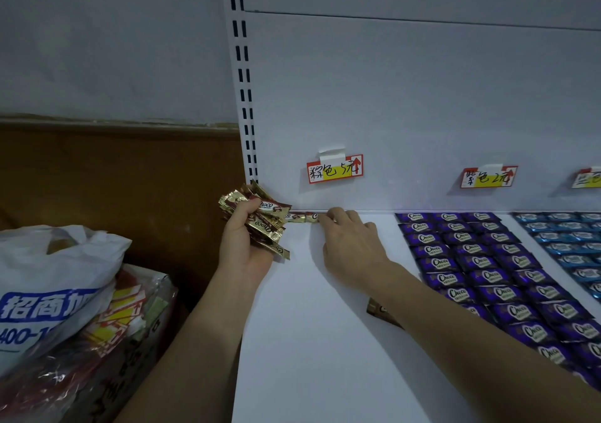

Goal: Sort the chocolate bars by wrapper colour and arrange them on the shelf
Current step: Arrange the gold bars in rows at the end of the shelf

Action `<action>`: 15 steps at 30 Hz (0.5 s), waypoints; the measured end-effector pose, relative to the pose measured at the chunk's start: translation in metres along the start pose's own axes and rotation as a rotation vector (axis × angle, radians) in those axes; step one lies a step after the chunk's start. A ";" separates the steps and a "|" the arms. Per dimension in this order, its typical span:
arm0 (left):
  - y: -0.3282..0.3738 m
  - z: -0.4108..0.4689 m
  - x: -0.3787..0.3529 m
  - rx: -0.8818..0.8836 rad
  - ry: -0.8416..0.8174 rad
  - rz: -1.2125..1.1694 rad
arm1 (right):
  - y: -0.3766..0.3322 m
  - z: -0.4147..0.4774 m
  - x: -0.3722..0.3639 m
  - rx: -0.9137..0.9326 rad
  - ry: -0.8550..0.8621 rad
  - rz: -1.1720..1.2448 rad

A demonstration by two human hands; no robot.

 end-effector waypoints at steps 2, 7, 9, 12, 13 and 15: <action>0.000 0.001 0.000 -0.010 -0.003 0.033 | 0.000 -0.001 0.003 0.011 0.001 0.028; -0.001 -0.001 -0.002 -0.007 -0.019 0.087 | 0.026 -0.004 0.040 -0.003 0.029 0.210; -0.001 0.000 -0.002 -0.008 -0.014 0.120 | 0.035 -0.014 0.062 0.039 -0.209 0.219; -0.003 0.004 -0.004 -0.014 -0.017 0.187 | 0.035 -0.043 0.083 0.096 -0.596 0.132; -0.004 0.004 -0.005 -0.016 -0.018 0.201 | 0.032 -0.051 0.086 0.099 -0.648 0.109; -0.005 0.004 -0.005 -0.019 -0.024 0.208 | 0.028 -0.060 0.084 0.108 -0.631 0.089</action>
Point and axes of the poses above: each hand's wrist, its own z-axis towards the middle knuckle, its own x-axis out of the back of the hand, y = z × x, the point moved 4 cm from there along z, towards the middle knuckle, and after that the axes turned 11 degrees about y, right-handed, at the moved point
